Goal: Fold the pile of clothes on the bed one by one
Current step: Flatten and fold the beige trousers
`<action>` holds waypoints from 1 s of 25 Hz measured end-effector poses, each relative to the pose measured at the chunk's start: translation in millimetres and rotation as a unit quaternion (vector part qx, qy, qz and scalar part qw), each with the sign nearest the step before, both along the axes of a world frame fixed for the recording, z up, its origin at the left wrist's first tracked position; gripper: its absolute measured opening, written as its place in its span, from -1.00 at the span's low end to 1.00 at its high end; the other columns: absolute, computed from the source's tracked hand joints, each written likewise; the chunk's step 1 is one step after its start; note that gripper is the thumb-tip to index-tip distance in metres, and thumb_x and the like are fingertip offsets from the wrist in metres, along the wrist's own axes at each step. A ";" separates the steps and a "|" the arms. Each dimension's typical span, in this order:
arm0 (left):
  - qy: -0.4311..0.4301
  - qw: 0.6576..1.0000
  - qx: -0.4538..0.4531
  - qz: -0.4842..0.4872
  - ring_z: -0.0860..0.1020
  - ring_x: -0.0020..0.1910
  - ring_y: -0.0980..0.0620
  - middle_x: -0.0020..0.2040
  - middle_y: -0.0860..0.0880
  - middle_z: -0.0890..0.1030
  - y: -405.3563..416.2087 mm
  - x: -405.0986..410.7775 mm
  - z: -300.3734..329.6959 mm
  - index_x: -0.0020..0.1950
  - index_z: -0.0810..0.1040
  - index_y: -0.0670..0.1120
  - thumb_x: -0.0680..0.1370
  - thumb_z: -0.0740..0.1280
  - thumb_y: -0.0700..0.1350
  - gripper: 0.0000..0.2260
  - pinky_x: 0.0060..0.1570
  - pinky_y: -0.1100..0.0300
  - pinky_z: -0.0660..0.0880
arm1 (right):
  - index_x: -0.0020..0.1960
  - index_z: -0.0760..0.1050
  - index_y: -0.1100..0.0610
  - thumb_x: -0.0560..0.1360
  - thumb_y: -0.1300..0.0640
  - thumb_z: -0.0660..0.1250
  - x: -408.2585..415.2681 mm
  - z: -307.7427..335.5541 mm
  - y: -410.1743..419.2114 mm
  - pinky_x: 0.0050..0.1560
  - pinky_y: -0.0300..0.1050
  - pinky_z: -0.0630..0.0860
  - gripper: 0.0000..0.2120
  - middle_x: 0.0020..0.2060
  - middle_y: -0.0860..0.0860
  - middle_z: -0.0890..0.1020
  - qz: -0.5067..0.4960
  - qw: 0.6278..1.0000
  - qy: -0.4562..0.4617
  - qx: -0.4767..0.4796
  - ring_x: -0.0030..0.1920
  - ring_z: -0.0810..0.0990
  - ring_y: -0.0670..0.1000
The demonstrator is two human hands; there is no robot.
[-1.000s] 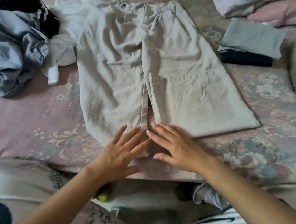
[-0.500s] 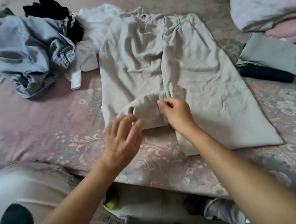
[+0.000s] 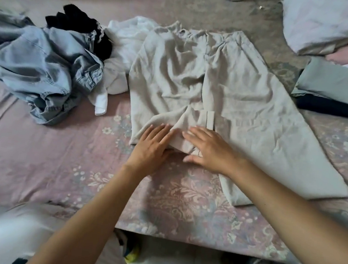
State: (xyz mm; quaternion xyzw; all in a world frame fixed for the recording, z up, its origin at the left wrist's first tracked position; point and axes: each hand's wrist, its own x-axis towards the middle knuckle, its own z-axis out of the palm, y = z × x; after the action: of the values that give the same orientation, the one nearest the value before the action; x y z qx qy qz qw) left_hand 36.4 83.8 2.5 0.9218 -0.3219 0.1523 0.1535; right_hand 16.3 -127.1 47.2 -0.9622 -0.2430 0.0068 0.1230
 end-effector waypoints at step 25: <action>0.157 0.874 -0.414 0.202 0.48 -0.15 0.02 -0.12 -0.03 0.54 -42.4 -42.2 74.7 0.06 0.51 -0.23 0.60 0.22 -0.23 -0.88 -0.19 0.28 0.38 | -0.01 0.56 -0.01 0.50 0.25 0.34 -29.9 85.9 -40.4 0.07 -0.16 0.43 -0.83 -0.03 -0.05 0.64 -0.142 0.943 0.131 0.269 0.01 0.55 -0.14</action>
State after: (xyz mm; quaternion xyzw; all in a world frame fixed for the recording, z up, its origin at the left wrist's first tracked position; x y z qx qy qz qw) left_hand -5.7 41.4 77.2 0.8306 -0.0081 0.1526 0.5355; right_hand -13.6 -167.5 133.1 -0.9084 -0.0779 0.0494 0.4078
